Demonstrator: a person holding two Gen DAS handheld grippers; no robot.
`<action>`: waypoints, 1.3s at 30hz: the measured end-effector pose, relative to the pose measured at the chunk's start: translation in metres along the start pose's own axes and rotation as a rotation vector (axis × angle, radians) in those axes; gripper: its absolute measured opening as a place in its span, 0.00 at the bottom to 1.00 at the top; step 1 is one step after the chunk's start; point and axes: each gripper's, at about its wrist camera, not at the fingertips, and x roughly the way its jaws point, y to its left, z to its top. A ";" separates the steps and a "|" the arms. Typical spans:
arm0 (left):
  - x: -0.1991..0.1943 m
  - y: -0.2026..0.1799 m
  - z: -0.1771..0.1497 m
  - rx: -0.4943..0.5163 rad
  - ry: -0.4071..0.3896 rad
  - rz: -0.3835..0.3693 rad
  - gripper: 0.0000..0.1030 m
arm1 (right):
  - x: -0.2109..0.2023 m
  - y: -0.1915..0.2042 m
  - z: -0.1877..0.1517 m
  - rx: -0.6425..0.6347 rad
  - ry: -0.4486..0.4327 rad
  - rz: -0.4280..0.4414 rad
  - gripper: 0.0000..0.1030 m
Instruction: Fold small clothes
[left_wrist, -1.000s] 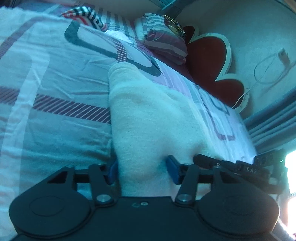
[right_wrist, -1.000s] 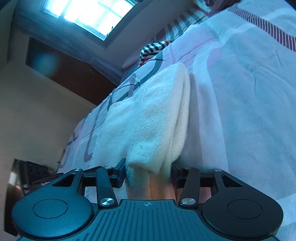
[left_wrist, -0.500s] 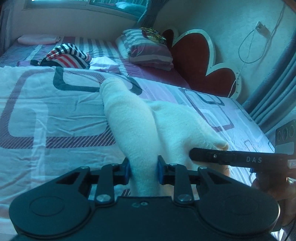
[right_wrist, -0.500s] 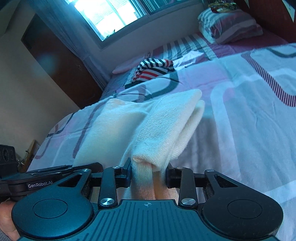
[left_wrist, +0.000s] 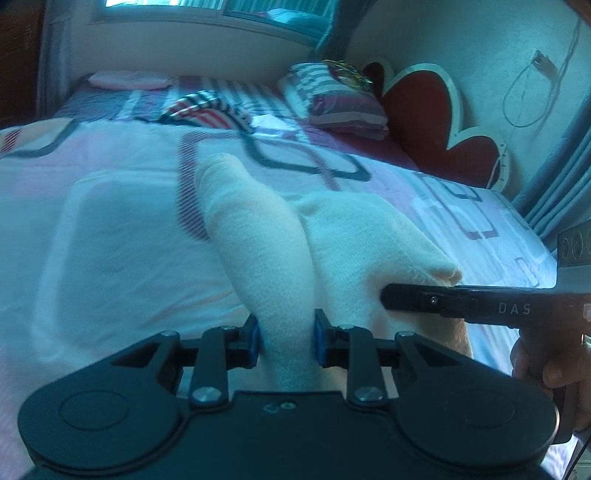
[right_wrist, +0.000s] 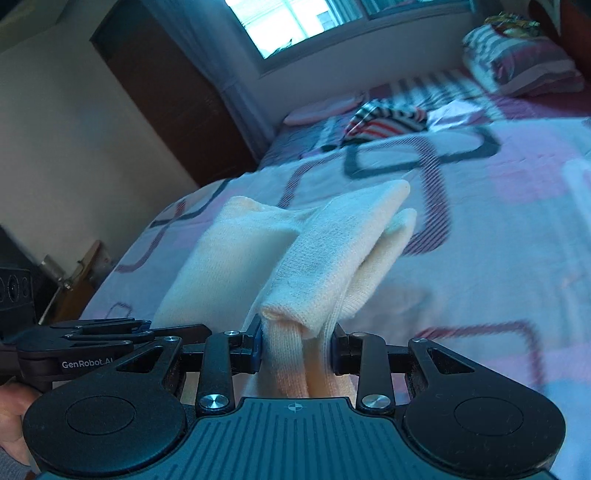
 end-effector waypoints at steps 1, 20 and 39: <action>-0.007 0.012 -0.006 -0.011 0.002 0.008 0.25 | 0.009 0.008 -0.005 0.005 0.009 0.011 0.32; -0.022 0.080 -0.060 -0.100 -0.001 0.035 0.52 | 0.051 -0.013 -0.049 0.200 0.061 0.057 0.33; 0.017 0.059 -0.006 0.051 -0.015 0.054 0.41 | 0.085 0.026 -0.018 -0.240 0.067 -0.207 0.20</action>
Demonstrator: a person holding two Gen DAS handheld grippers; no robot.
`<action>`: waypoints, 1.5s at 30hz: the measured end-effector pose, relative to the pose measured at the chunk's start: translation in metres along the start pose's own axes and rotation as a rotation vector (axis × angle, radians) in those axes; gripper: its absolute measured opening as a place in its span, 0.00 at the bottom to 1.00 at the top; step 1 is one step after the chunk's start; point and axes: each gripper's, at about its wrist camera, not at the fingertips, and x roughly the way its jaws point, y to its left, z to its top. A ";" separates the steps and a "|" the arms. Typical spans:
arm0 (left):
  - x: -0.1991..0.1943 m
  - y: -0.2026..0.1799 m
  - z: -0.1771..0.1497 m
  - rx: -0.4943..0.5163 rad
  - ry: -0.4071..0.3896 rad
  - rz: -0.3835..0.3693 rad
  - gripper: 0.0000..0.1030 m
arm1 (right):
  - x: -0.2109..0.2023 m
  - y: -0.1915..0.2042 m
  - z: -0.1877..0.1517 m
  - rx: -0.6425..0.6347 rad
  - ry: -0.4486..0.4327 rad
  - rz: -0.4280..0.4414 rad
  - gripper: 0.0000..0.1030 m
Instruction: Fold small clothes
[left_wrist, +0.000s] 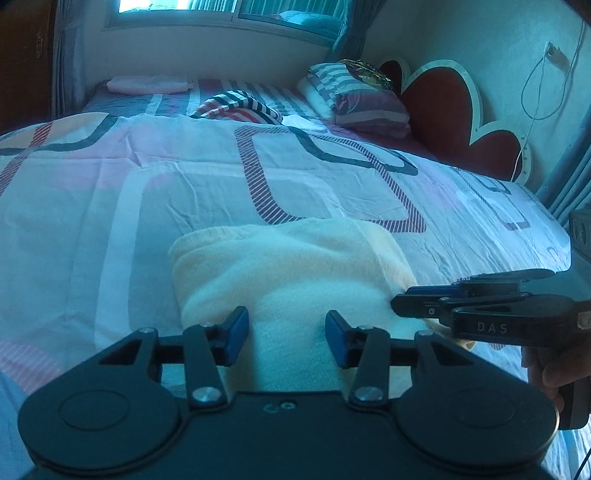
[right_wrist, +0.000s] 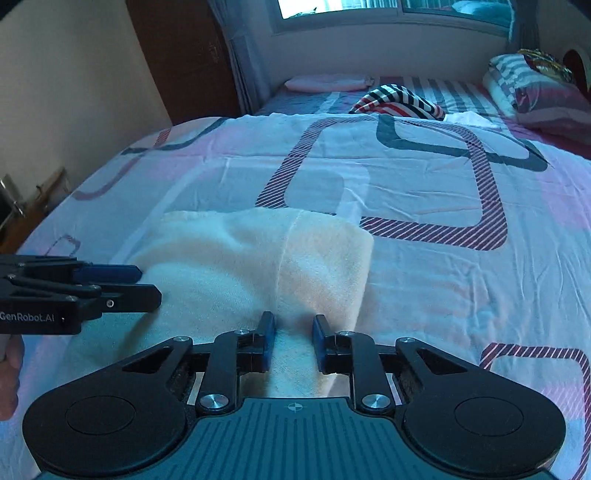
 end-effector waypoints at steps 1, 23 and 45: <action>0.000 -0.001 0.000 0.009 0.001 0.005 0.41 | 0.001 0.001 0.000 -0.011 -0.001 -0.007 0.20; -0.081 -0.033 -0.091 0.036 -0.011 0.159 0.42 | -0.098 0.027 -0.071 -0.010 -0.015 -0.055 0.20; -0.106 -0.063 -0.137 -0.070 -0.031 0.258 0.40 | -0.103 0.037 -0.115 0.034 0.029 -0.049 0.20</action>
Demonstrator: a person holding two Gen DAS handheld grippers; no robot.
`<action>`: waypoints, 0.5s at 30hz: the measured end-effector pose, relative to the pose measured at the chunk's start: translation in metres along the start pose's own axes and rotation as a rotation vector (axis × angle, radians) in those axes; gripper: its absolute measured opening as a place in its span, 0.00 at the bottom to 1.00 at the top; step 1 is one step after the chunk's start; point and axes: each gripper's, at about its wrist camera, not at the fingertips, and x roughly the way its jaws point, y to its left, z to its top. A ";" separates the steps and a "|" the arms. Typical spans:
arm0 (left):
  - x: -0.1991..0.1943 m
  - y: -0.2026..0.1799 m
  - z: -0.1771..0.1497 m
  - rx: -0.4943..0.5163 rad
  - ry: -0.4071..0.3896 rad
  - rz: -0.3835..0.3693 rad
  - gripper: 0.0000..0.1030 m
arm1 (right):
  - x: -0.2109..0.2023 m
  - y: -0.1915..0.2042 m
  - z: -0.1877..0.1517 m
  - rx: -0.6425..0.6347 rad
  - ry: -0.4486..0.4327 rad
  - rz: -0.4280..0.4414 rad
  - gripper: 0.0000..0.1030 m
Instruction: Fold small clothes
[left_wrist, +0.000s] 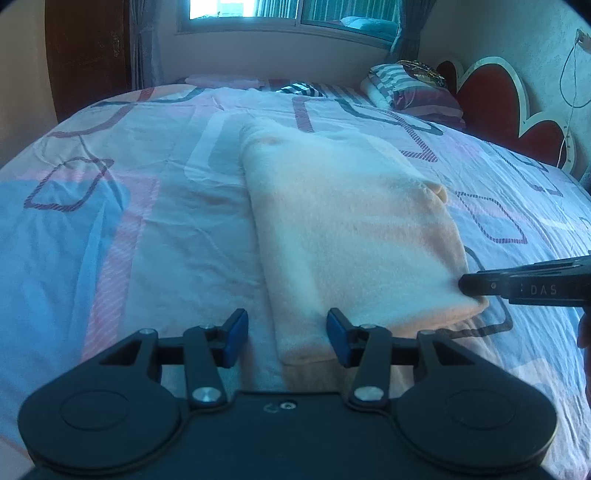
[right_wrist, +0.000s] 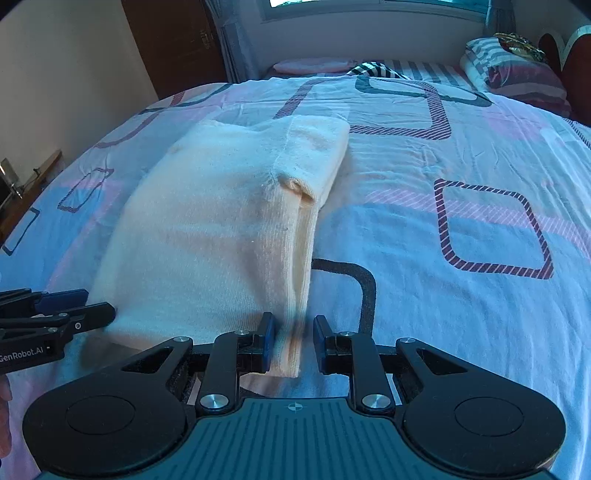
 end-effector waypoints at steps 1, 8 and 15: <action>-0.006 -0.003 0.000 0.007 -0.015 0.004 0.40 | -0.009 0.003 -0.002 -0.006 -0.018 0.009 0.20; -0.059 -0.029 -0.017 0.007 -0.123 0.051 0.87 | -0.073 0.014 -0.024 -0.016 -0.115 0.017 0.20; -0.123 -0.054 -0.041 0.005 -0.207 0.099 0.99 | -0.149 0.020 -0.058 0.002 -0.234 -0.003 1.00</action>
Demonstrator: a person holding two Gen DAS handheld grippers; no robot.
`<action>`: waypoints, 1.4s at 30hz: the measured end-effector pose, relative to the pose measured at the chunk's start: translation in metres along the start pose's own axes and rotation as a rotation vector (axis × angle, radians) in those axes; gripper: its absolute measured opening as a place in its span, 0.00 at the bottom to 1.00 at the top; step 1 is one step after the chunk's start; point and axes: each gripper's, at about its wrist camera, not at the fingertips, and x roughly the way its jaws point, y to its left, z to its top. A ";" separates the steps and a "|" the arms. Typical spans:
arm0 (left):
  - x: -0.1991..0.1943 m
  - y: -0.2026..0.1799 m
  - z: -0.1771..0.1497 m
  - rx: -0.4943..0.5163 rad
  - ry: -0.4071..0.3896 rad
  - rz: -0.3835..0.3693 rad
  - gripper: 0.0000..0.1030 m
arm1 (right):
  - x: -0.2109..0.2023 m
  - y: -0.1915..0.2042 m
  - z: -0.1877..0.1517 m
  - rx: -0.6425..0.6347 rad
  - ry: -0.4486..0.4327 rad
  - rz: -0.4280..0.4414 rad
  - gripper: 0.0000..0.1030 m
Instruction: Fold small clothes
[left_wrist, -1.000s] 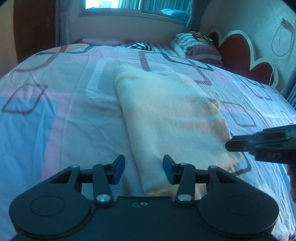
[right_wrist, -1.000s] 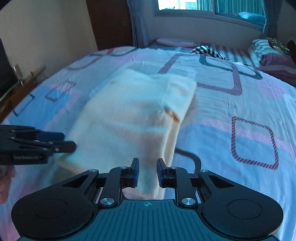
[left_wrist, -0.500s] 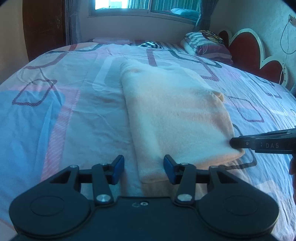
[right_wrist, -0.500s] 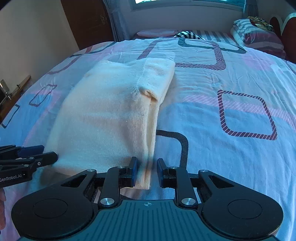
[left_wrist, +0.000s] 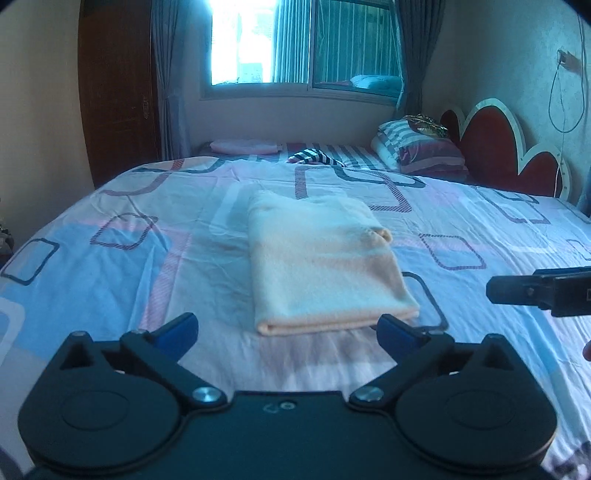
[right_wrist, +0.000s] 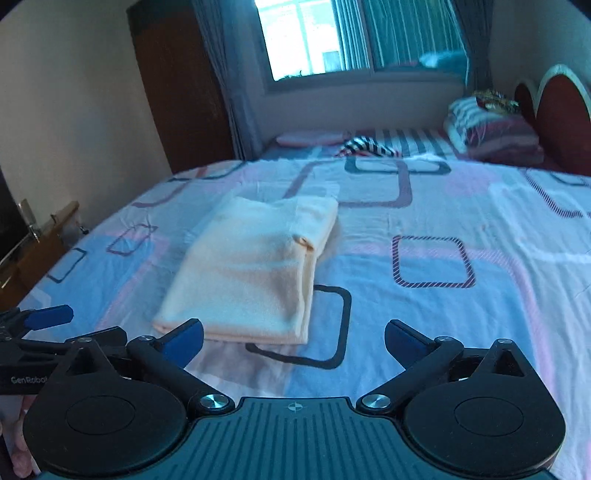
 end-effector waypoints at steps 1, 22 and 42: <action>-0.010 -0.002 -0.001 -0.004 -0.006 0.002 0.99 | -0.013 0.001 -0.004 0.001 -0.009 -0.007 1.00; -0.167 -0.039 -0.031 -0.012 -0.157 0.016 0.99 | -0.166 0.041 -0.051 -0.044 -0.117 -0.047 1.00; -0.177 -0.052 -0.027 0.020 -0.187 0.009 0.99 | -0.190 0.039 -0.046 -0.062 -0.169 -0.058 1.00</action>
